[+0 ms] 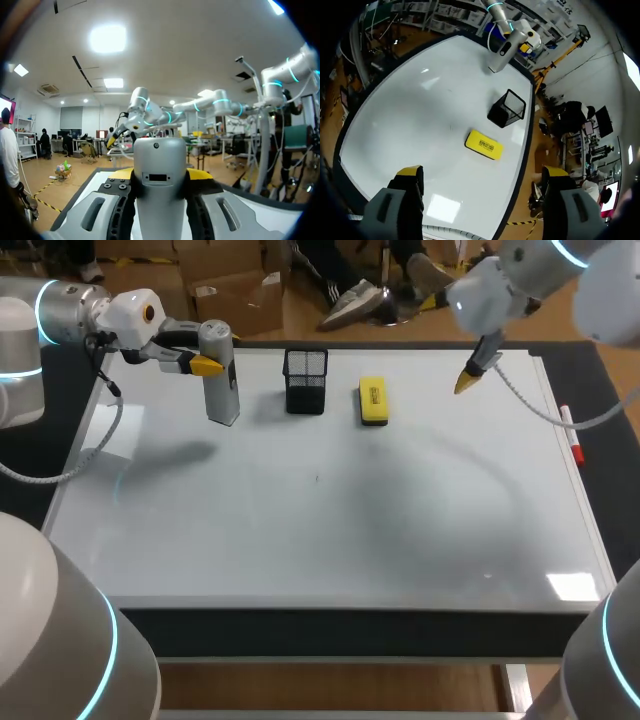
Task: Pick up the inspection probe, press it on each red-marked spot on the whiteboard one by one, put down the probe, pick up the eraser, and wipe off all the red marks.
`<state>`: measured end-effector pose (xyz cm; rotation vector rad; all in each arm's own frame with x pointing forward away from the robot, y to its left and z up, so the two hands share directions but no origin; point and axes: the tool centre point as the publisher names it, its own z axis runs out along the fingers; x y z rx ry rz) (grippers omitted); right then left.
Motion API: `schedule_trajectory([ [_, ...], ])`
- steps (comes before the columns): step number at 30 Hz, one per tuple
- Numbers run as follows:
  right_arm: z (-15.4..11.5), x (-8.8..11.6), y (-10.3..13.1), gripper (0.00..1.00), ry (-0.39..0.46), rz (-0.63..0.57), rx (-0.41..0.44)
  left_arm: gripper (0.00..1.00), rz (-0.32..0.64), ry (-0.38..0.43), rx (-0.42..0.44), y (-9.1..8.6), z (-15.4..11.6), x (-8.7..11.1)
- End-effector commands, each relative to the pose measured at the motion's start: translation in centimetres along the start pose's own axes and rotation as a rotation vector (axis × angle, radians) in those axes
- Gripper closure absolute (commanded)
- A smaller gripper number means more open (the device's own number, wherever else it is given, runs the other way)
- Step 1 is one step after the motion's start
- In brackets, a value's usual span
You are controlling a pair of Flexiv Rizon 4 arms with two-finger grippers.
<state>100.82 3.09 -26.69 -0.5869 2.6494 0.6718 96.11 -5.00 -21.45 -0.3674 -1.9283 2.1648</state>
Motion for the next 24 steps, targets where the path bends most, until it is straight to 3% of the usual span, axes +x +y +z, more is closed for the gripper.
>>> schedule_trajectory([
  [1,-1.2,0.4,0.2,0.0,-0.009,0.029,0.012,1.0,-0.001,0.002,-0.002,-0.2,0.0,0.0],
  [18,-1.4,0.4,0.0,0.0,-0.033,0.04,0.028,1.0,-0.001,0.002,-0.002,-0.2,0.0,0.0],
  [24,-1.4,0.4,0.0,0.0,-0.033,0.04,0.028,1.0,0.004,0.058,-0.031,-1.9,1.8,-0.9],
])
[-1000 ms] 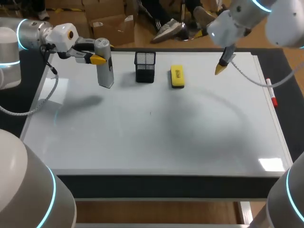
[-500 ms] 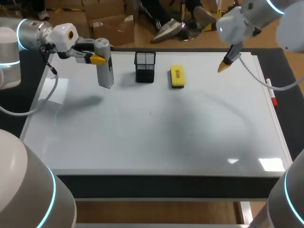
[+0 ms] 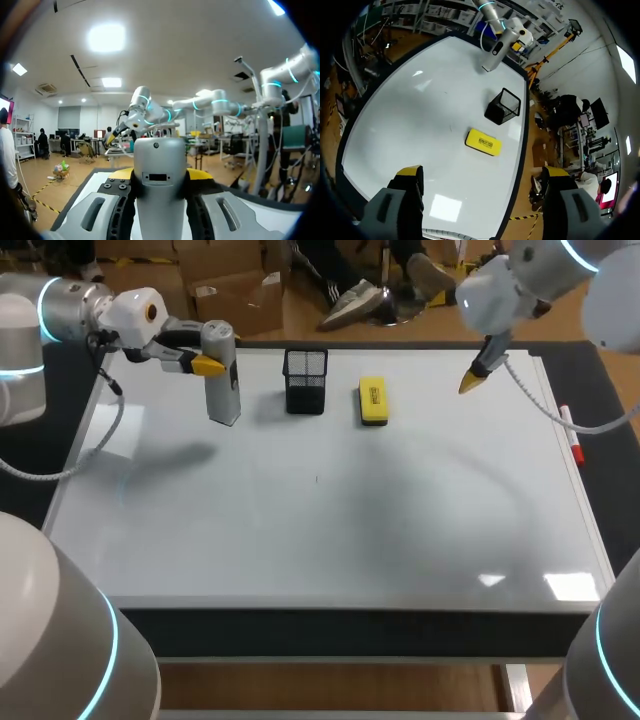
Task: Pick up the inspection probe, press it on each red-marked spot on the whiteboard one by one, put down the probe, pick up the eraser, and wipe off all the red marks.
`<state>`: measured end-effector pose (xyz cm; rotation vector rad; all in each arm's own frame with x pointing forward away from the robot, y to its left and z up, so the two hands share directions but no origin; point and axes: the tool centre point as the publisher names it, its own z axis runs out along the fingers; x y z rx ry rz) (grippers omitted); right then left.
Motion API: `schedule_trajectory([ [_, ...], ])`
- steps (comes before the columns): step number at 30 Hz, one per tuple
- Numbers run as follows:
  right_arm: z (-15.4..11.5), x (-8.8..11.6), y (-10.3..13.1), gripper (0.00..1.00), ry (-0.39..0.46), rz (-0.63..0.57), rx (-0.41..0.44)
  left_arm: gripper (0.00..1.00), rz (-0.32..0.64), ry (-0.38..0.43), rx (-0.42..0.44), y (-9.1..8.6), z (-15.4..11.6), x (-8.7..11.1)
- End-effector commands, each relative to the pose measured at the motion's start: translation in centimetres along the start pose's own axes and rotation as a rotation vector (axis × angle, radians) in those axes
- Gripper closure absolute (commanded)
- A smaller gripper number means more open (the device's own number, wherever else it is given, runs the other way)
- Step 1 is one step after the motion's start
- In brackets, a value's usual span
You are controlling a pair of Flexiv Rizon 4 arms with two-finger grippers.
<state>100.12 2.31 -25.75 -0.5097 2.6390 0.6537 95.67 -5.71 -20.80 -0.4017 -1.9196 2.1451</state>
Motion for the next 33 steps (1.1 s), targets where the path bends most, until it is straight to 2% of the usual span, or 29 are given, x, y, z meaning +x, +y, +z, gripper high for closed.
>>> schedule_trajectory([
  [1,0.0,0.0,0.0,0.0,0.003,-0.001,0.003,1.0,0.001,0.033,-0.025,-1.7,1.1,-1.2],
  [7,0.0,0.0,0.0,0.0,0.003,-0.001,0.003,1.0,0.002,0.043,-0.02,-3.7,2.5,-1.7],
  [15,0.0,0.0,0.0,0.0,0.003,-0.001,0.003,1.0,-0.007,-0.028,-0.011,-6.0,3.5,-2.6],
  [26,0.0,0.0,0.0,0.0,0.003,-0.001,0.003,1.0,0.026,-0.116,-0.016,-7.3,5.4,-5.5],
  [33,0.0,0.0,0.0,0.0,0.003,-0.001,0.003,1.0,0.056,-0.132,0.011,-7.7,7.1,-6.8],
])
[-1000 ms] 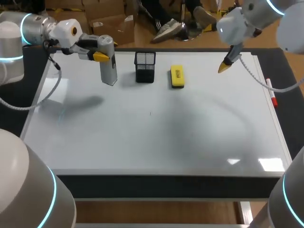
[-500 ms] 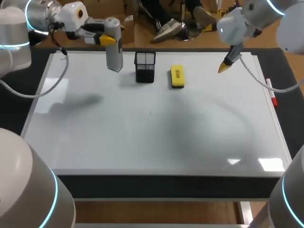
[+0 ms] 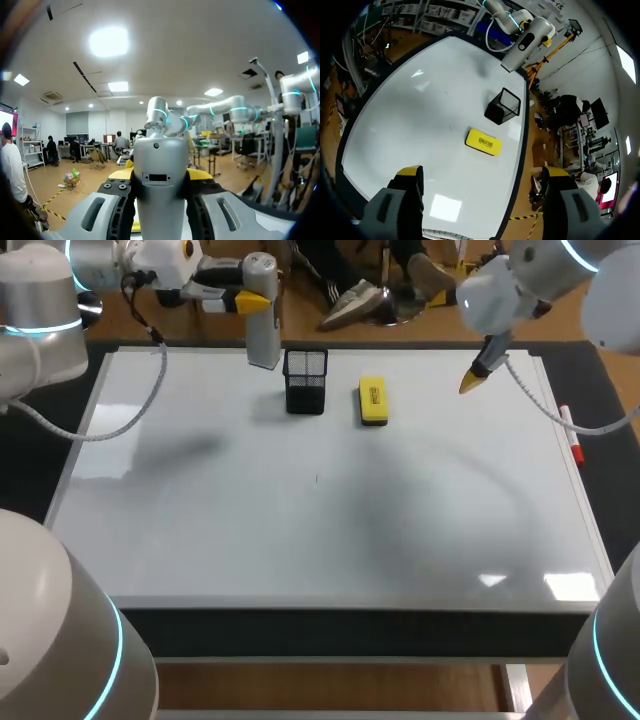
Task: Pick up the inspection probe, press it on each red-marked spot on the whiteboard one by one, put down the probe, pick up the eraser, and wipe off all the red marks.
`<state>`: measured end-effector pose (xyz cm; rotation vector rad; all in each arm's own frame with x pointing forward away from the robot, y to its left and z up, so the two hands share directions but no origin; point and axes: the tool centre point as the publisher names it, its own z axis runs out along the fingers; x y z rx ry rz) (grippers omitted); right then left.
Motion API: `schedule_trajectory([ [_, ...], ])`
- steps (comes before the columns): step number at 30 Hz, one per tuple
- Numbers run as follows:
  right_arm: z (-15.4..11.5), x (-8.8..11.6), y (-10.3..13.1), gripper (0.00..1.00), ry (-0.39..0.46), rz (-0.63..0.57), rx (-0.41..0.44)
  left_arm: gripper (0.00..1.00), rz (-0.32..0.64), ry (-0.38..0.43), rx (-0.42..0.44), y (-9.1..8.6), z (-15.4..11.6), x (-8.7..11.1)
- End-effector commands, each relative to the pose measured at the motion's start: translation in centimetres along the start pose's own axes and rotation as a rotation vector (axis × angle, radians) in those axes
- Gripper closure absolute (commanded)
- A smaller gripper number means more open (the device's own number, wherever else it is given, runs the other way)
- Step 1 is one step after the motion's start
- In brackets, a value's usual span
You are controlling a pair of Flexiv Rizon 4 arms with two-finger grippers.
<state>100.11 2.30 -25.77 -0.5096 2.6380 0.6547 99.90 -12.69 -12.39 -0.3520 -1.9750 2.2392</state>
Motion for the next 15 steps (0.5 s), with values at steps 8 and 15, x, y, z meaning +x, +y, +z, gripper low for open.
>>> schedule_trajectory([
  [8,0.0,0.0,0.0,0.0,0.004,-0.001,0.003,1.0,-0.002,-0.06,0.038,0.7,2.8,-1.0],
  [15,0.0,0.0,0.0,0.0,0.004,-0.001,0.003,1.0,-0.012,-0.068,0.048,1.1,3.7,-1.7],
])
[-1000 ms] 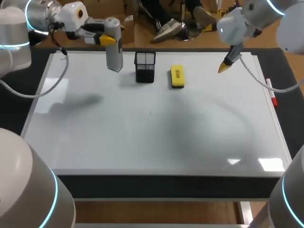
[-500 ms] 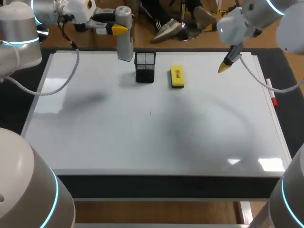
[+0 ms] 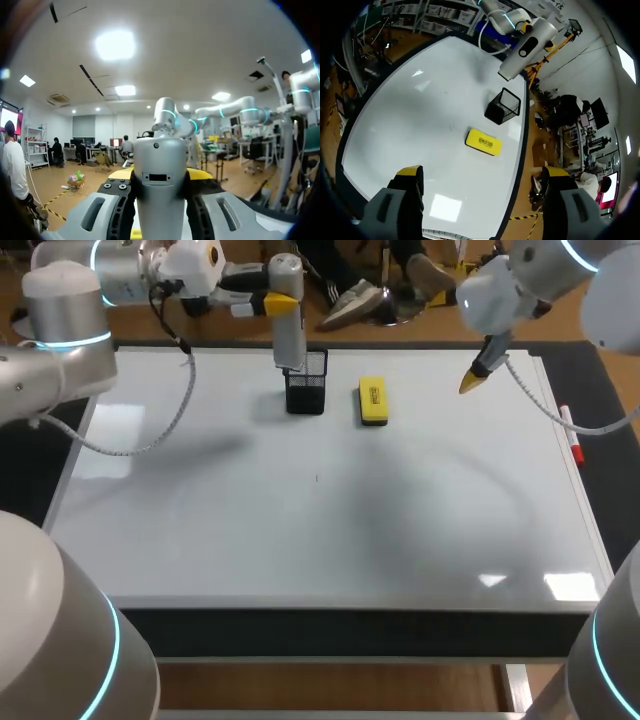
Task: Pick up the inspection probe, press it on each red-marked spot on the whiteboard one by one, put down the probe, pick up the eraser, and wipe off all the red marks.
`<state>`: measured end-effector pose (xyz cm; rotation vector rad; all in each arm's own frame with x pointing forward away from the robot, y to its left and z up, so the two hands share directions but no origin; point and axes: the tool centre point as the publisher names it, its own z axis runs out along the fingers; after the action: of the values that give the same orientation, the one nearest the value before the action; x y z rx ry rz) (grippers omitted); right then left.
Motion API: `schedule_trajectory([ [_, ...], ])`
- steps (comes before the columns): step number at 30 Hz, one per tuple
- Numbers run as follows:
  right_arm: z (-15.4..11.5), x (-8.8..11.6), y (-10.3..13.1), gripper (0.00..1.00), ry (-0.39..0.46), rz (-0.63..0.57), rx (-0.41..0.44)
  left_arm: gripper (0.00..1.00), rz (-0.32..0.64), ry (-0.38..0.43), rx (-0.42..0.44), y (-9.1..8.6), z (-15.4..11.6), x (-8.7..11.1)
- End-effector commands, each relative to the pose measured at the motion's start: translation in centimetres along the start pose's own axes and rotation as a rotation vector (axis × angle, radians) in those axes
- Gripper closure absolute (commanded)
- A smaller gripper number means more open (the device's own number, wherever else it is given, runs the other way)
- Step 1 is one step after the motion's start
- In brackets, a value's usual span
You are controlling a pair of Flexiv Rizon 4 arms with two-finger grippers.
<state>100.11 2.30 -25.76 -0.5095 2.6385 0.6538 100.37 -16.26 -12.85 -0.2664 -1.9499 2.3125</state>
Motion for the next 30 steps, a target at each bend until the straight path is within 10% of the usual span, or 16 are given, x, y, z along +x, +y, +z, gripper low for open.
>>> schedule_trajectory([
  [1,0.0,0.0,0.0,0.0,0.003,-0.001,0.003,1.0,-0.001,-0.004,0.004,0.2,0.5,-0.5],
  [30,0.0,0.0,0.0,0.0,0.003,-0.001,0.003,1.0,-0.024,-0.086,0.01,3.0,1.4,-3.6],
])
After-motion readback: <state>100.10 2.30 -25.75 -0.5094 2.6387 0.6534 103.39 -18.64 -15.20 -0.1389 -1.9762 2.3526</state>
